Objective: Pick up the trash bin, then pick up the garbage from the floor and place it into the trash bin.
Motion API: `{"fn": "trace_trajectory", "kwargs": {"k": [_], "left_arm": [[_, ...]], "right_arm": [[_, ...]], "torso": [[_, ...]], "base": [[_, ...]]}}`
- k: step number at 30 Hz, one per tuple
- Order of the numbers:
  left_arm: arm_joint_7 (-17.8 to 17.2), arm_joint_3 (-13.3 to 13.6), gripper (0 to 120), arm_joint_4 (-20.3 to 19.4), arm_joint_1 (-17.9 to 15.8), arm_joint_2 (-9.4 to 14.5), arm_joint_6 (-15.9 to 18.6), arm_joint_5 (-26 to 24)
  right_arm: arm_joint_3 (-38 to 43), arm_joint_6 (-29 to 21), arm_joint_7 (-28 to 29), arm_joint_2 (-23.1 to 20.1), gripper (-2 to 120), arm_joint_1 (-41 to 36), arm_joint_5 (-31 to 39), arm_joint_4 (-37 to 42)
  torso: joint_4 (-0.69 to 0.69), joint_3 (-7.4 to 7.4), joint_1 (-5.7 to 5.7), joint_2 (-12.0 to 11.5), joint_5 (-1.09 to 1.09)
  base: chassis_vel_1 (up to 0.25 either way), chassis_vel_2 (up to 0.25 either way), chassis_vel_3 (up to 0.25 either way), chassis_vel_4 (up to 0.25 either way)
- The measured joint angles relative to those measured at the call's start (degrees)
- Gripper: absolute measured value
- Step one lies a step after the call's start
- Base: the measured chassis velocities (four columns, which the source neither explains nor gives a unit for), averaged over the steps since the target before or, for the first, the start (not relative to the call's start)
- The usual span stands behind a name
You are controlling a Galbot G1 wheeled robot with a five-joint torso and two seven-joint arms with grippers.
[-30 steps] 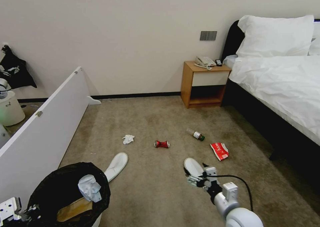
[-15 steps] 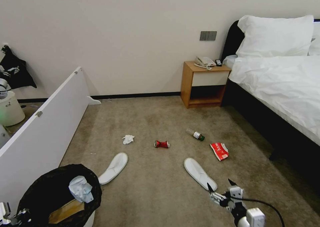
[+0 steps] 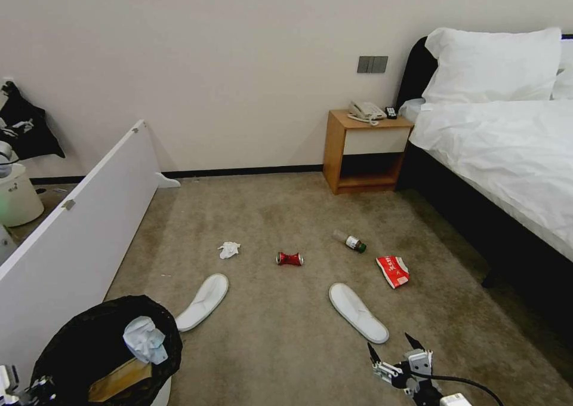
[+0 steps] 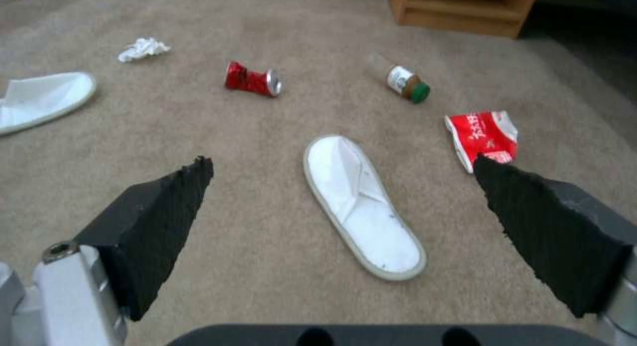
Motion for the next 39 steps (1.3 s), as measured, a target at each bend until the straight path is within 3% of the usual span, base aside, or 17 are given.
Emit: {"fn": "trace_trajectory", "kwargs": {"k": [39], "left_arm": [[-0.13, -0.90, 3, 0.02, -0.25, 0.45, 0.00, -0.57]], "right_arm": [[-0.54, 0.25, -0.66, -0.81, 100, 1.54, 1.50, -1.41]], "torso": [[0.00, 0.00, 0.00, 0.00, 0.00]], "base": [[-0.019, 0.023, 0.021, -0.020]]}}
